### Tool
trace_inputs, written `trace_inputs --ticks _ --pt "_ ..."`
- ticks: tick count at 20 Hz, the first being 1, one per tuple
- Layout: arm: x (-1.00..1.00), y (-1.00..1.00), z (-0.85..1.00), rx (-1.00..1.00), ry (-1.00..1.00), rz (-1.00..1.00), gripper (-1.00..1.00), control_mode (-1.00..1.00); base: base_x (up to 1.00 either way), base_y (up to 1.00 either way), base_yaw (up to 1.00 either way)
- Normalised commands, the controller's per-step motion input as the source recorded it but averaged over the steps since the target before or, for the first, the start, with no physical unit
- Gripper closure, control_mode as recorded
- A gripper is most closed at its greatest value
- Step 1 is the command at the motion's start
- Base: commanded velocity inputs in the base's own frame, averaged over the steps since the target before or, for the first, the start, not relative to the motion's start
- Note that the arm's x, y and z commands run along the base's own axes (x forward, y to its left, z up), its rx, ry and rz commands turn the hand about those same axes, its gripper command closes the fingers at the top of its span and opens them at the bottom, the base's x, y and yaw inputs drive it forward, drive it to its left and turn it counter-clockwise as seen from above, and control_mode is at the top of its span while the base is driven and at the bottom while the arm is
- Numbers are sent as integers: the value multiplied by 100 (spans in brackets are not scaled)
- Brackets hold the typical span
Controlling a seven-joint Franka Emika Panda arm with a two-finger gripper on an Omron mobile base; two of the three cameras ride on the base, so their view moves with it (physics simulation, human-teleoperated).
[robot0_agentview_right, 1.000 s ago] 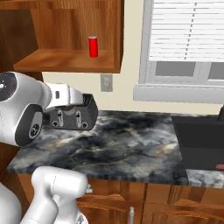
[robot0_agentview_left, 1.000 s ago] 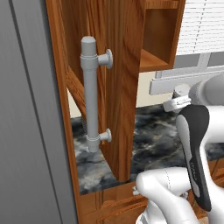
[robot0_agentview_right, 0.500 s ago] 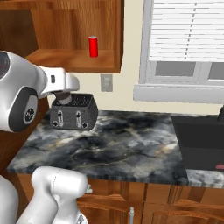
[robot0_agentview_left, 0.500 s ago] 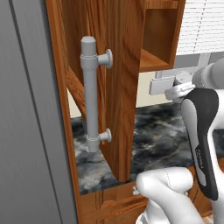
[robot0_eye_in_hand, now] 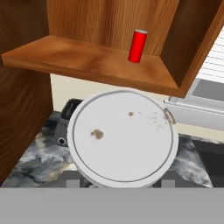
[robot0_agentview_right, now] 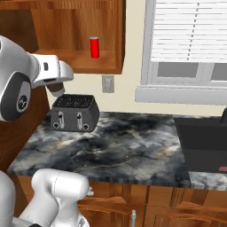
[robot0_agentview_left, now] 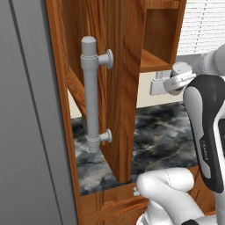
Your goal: Sort all alcoholic drinks to one cabinet, and non-alcoholic drinks to the other.
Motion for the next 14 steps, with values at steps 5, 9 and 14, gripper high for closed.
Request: trace_inputs --ticks 5,9,14 --pt "0 20 14 0 -4 5 100 -100 0 0 0" --pt "1 24 8 0 -4 5 100 -100 0 0 0" --pt "10 25 5 0 0 5 100 -100 0 0 0"
